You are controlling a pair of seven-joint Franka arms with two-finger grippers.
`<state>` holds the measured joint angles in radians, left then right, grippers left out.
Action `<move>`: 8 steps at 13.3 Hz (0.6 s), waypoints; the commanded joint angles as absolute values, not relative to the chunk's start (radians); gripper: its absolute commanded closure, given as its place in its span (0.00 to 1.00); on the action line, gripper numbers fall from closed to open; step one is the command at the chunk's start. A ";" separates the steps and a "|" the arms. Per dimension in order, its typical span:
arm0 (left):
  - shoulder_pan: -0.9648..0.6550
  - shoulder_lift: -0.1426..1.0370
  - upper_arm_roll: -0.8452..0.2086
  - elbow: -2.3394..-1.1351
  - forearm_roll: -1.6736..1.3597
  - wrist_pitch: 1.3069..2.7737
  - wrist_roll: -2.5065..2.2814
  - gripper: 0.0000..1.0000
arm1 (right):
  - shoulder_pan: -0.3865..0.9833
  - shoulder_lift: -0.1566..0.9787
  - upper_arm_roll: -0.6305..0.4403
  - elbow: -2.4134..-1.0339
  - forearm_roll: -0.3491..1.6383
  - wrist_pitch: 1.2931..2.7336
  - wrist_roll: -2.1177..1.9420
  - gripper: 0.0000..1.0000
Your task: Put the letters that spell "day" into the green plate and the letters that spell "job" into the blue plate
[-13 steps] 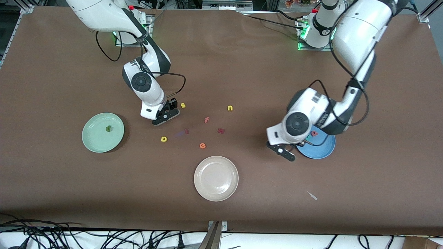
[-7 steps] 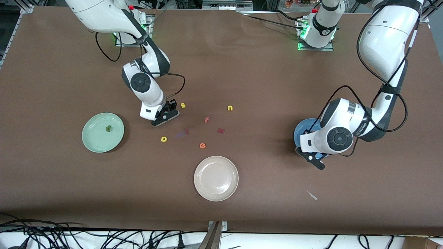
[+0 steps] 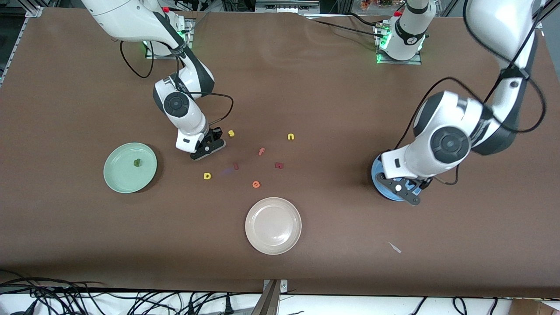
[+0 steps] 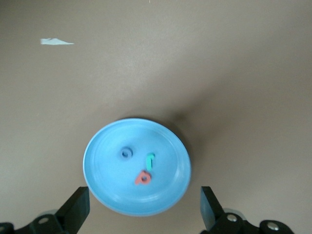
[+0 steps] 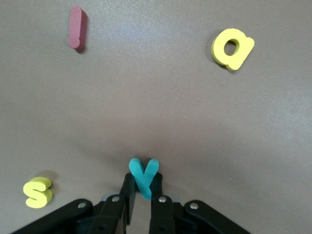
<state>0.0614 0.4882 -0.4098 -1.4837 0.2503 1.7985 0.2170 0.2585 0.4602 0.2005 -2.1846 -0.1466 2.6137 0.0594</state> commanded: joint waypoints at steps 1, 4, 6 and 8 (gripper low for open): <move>0.064 0.367 -0.400 -1.494 0.197 1.734 0.120 0.00 | 0.253 0.469 0.207 -2.164 -0.156 2.614 0.046 1.00; 0.067 0.269 -0.356 -1.463 0.176 1.687 0.086 0.00 | 0.253 0.463 0.206 -2.161 -0.155 2.603 0.046 1.00; 0.049 0.184 -0.248 -1.483 0.154 1.709 0.087 0.00 | 0.253 0.460 0.206 -2.161 -0.155 2.602 0.048 1.00; 0.015 0.118 -0.134 -1.535 0.034 1.707 0.087 0.00 | 0.252 0.451 0.204 -2.148 -0.153 2.574 0.048 1.00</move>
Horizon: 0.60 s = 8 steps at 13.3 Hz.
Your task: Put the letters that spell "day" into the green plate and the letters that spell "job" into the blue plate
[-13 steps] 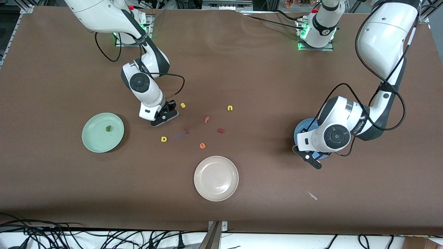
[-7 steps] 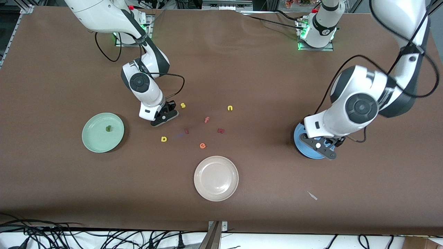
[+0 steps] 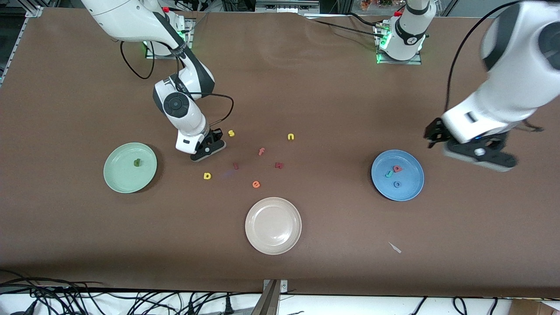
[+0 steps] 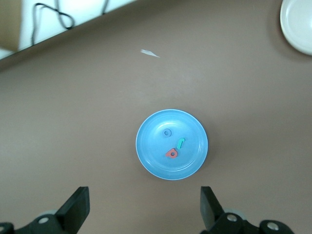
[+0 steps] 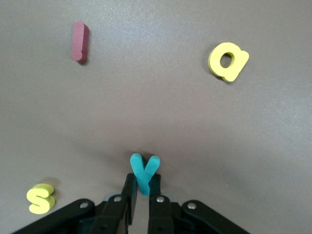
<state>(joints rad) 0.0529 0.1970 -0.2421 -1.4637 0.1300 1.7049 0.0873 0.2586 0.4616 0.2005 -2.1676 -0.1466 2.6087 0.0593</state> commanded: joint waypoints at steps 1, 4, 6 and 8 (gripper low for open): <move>-0.004 0.060 -0.077 -1.599 -0.025 1.707 0.087 0.00 | 0.252 0.443 0.201 -2.129 -0.153 2.536 0.045 1.00; 0.003 -0.066 -0.048 -1.744 -0.038 1.707 0.084 0.00 | 0.252 0.408 0.152 -2.050 -0.153 2.387 0.043 1.00; -0.011 -0.058 -0.008 -1.735 -0.026 1.703 0.086 0.00 | 0.252 0.402 0.089 -2.001 -0.140 2.294 0.044 1.00; -0.014 -0.026 -0.002 -1.726 -0.025 1.701 0.086 0.00 | 0.252 0.402 0.032 -1.961 -0.140 2.197 0.046 1.00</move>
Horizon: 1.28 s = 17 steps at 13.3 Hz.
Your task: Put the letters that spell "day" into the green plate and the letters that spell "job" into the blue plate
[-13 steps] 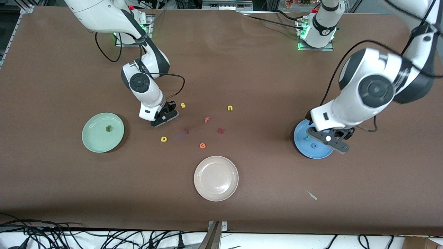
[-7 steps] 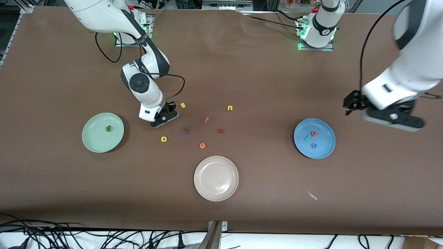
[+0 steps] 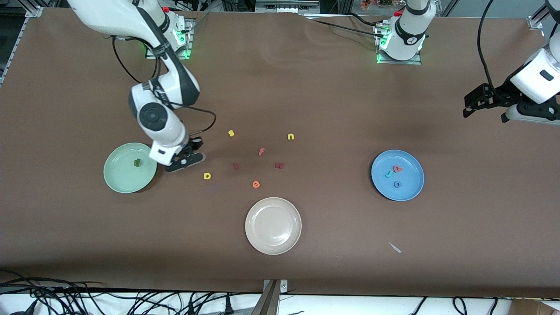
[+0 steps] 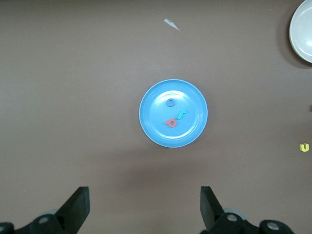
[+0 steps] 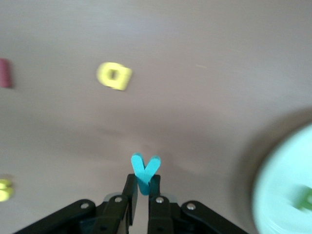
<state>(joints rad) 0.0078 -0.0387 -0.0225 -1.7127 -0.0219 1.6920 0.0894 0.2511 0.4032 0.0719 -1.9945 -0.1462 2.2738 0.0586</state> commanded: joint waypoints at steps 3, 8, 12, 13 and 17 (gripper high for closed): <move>-0.014 0.047 -0.006 -1.691 -0.023 1.701 0.086 0.00 | 0.249 0.406 -0.040 -1.925 -0.140 2.157 0.038 1.00; 0.015 0.063 0.000 -1.654 -0.026 1.703 0.084 0.00 | 0.132 0.478 -0.063 -1.869 -0.140 2.169 -0.121 1.00; 0.017 0.067 0.000 -1.643 -0.023 1.697 0.086 0.00 | 0.132 0.503 -0.061 -1.852 -0.111 2.158 -0.101 0.00; 0.017 0.067 0.000 -1.644 -0.023 1.697 0.084 0.00 | 0.136 0.497 -0.058 -1.845 -0.091 2.157 -0.107 0.00; 0.015 0.066 -0.002 -1.643 -0.023 1.695 0.084 0.00 | 0.150 0.500 -0.002 -1.804 -0.043 2.120 -0.023 0.00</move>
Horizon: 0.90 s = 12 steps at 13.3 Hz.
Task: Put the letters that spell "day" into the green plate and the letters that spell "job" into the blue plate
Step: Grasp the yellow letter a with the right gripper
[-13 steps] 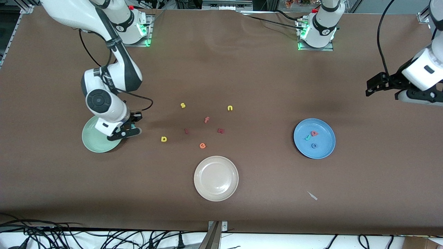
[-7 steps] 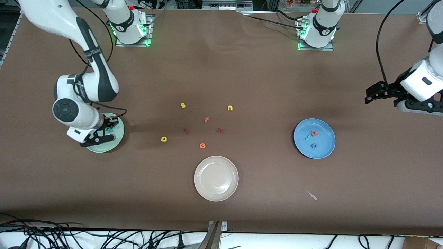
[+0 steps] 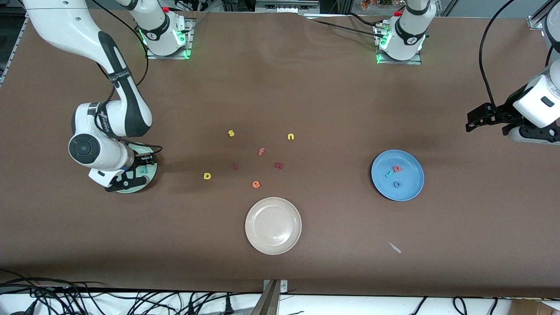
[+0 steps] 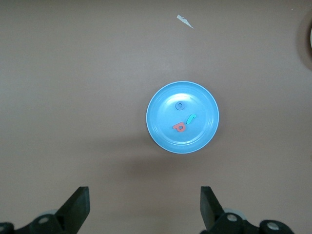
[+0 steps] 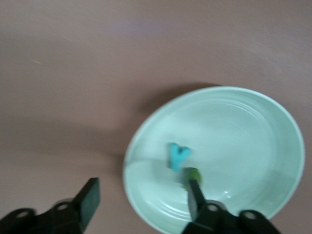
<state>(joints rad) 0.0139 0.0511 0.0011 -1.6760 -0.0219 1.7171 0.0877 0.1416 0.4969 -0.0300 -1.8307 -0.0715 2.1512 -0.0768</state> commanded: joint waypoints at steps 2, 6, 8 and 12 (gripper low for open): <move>0.015 0.066 -0.003 -1.641 -0.023 1.694 0.084 0.00 | 0.150 0.500 0.040 -1.795 -0.040 2.123 0.047 0.00; 0.017 0.067 -0.002 -1.641 -0.023 1.692 0.084 0.00 | 0.176 0.534 0.097 -1.767 -0.008 2.170 0.211 0.00; 0.017 0.066 -0.002 -1.641 -0.023 1.690 0.084 0.00 | 0.227 0.558 0.097 -1.763 -0.006 2.222 0.320 0.00; 0.015 0.067 -0.003 -1.641 -0.023 1.689 0.084 0.00 | 0.296 0.612 0.097 -1.763 -0.014 2.345 0.465 0.00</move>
